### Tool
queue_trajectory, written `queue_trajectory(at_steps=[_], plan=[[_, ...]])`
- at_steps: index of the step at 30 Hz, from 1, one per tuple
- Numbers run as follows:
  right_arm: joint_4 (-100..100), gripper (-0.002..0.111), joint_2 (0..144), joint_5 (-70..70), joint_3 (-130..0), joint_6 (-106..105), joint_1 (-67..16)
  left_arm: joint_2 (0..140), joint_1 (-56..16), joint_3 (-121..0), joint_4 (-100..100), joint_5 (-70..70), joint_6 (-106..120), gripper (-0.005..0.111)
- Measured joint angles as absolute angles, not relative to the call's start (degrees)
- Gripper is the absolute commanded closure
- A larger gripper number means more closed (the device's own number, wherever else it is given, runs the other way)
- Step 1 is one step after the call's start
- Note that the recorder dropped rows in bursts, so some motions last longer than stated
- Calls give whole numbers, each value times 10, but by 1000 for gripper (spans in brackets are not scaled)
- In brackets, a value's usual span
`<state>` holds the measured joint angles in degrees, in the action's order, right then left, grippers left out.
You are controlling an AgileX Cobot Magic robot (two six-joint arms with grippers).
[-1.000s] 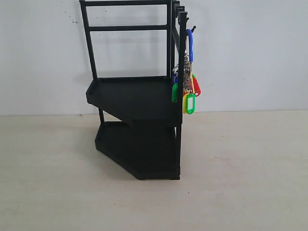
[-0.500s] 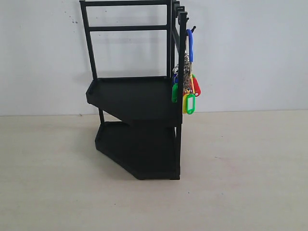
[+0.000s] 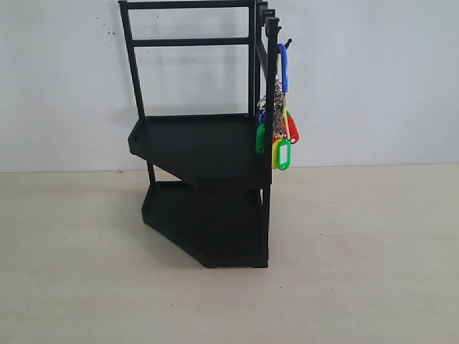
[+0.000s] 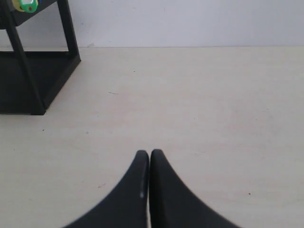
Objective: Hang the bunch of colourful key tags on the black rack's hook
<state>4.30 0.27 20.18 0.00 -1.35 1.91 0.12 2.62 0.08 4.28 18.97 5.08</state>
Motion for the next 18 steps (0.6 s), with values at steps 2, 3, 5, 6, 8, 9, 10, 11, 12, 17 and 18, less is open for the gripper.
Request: queue_trajectory(at_steps=[2, 3, 5, 6, 8, 9, 10, 11, 12, 17, 18], plan=[[43, 108, 3, 202, 0, -13, 23, 1, 26, 1, 43, 190, 51, 102], [43, 108, 3, 202, 0, -13, 23, 1, 26, 1, 43, 190, 51, 102], [43, 108, 3, 202, 0, -13, 24, 1, 26, 1, 43, 190, 51, 102], [43, 108, 3, 202, 0, -13, 24, 1, 26, 1, 43, 190, 51, 102], [43, 108, 3, 202, 0, -13, 24, 1, 26, 1, 43, 190, 51, 102], [43, 108, 3, 202, 0, -13, 24, 1, 26, 1, 43, 190, 51, 102], [43, 108, 3, 202, 0, -13, 24, 1, 26, 1, 43, 190, 51, 102], [43, 108, 3, 202, 0, -13, 25, 1, 26, 1, 43, 190, 51, 102], [43, 108, 3, 202, 0, -13, 26, 1, 26, 1, 43, 190, 51, 102], [43, 108, 3, 202, 0, -13, 26, 1, 26, 1, 43, 190, 51, 102], [43, 108, 3, 202, 0, -13, 26, 1, 26, 1, 43, 190, 51, 102]])
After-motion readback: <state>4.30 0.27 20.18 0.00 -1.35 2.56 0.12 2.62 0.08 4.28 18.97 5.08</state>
